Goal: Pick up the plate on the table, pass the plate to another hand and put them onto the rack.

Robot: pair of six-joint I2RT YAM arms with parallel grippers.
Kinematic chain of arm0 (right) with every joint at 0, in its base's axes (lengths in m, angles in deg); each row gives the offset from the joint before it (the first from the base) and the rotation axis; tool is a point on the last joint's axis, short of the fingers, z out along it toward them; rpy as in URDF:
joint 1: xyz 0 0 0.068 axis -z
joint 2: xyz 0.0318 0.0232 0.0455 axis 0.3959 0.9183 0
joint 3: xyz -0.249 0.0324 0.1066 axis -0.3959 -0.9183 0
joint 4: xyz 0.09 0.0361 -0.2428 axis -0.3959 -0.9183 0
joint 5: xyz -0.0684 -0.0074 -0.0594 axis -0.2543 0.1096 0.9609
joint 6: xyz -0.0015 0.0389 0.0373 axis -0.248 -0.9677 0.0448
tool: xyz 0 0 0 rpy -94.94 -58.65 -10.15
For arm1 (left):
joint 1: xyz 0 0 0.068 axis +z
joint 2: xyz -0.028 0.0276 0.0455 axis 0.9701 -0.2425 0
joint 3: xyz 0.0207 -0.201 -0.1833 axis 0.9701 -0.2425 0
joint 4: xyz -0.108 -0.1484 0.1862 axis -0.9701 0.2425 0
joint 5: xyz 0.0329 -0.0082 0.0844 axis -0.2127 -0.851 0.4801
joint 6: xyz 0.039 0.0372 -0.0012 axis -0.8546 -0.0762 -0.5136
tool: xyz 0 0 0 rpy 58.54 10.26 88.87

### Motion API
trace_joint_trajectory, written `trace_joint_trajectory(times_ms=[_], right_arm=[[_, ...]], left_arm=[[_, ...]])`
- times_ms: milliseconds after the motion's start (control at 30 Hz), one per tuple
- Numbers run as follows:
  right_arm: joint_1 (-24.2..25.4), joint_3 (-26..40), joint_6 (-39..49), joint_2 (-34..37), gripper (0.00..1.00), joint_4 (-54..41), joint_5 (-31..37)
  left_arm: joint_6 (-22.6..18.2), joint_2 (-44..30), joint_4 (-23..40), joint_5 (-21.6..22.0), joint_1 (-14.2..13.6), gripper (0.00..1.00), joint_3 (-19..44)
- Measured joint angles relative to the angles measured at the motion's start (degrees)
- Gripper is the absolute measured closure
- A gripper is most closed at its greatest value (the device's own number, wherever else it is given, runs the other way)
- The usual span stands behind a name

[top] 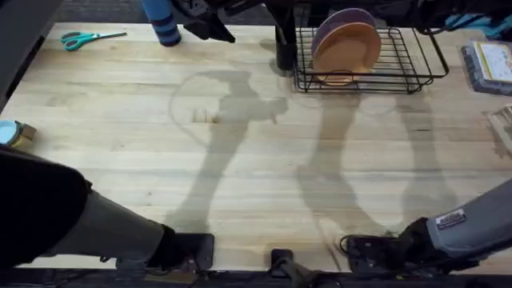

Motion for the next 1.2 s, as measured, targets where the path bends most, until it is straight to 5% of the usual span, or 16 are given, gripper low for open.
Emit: trace_joint_trajectory(times_ms=[167, 367, 400, 733, 1067, 1200], right_arm=[[0.11, 0.00, -1.81, -1.72, 0.749, -0.05, 0.00], [0.11, 0.00, -4.77, -5.08, 0.053, -2.64, 0.02], [0.11, 0.00, -4.83, -5.97, 0.016, -3.63, 0.00], [0.11, 0.00, -15.50, -15.49, 0.009, -12.01, 1.94], [0.11, 0.00, -33.48, -26.29, 0.009, -28.28, 16.80], [0.22, 0.00, -37.91, -33.15, 0.009, -40.03, 22.06]], left_arm=[[0.01, -0.02, 0.02, 0.00, 0.00, 0.007, 0.00], [0.02, 0.00, 0.17, 0.75, 0.00, 0.006, 0.00], [0.02, -0.02, 0.17, 0.96, 0.00, 0.006, 0.00], [0.00, -0.02, 0.11, 5.68, 0.00, 0.006, 0.00], [-0.68, 0.41, 0.24, 13.22, 0.00, 0.006, 0.02], [-1.02, 6.44, 0.24, 19.10, 0.00, 0.007, 0.02]])
